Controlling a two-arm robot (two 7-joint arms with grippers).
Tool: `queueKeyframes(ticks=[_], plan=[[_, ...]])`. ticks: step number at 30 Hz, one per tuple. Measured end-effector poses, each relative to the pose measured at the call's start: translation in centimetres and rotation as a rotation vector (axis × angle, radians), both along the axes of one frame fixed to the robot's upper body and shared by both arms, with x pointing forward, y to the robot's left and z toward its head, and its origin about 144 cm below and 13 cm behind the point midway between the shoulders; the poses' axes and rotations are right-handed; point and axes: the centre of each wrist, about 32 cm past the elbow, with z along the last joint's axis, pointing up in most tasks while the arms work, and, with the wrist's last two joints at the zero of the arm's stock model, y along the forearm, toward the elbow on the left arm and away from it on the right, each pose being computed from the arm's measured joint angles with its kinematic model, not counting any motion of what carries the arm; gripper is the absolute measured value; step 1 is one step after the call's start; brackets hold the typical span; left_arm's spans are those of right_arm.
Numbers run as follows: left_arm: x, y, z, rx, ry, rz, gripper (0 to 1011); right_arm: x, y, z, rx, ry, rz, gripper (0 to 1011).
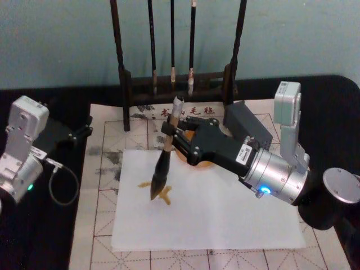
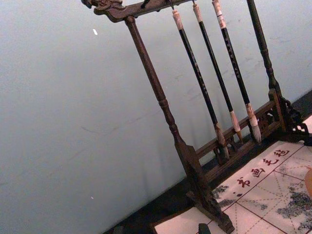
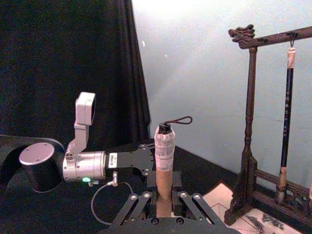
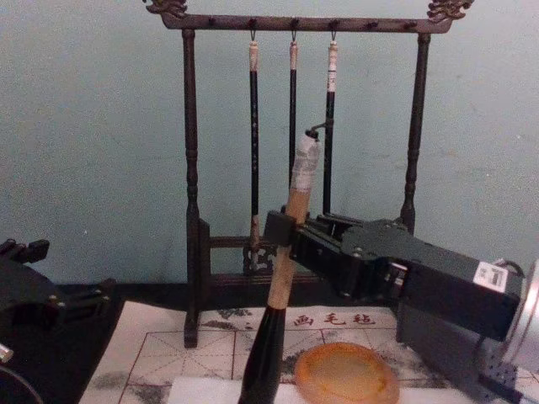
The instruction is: Pick up the brush from the inkstone, write on the paper, then place the brush back to its original position.
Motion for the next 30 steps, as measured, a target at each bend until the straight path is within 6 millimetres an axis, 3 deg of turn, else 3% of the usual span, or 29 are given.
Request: queueKeyframes(ticks=[30], plan=[[0.00, 0.00, 0.00, 0.000, 0.000, 0.000, 1001, -0.44, -0.47, -0.60, -0.020, 0.000, -0.001, 199]])
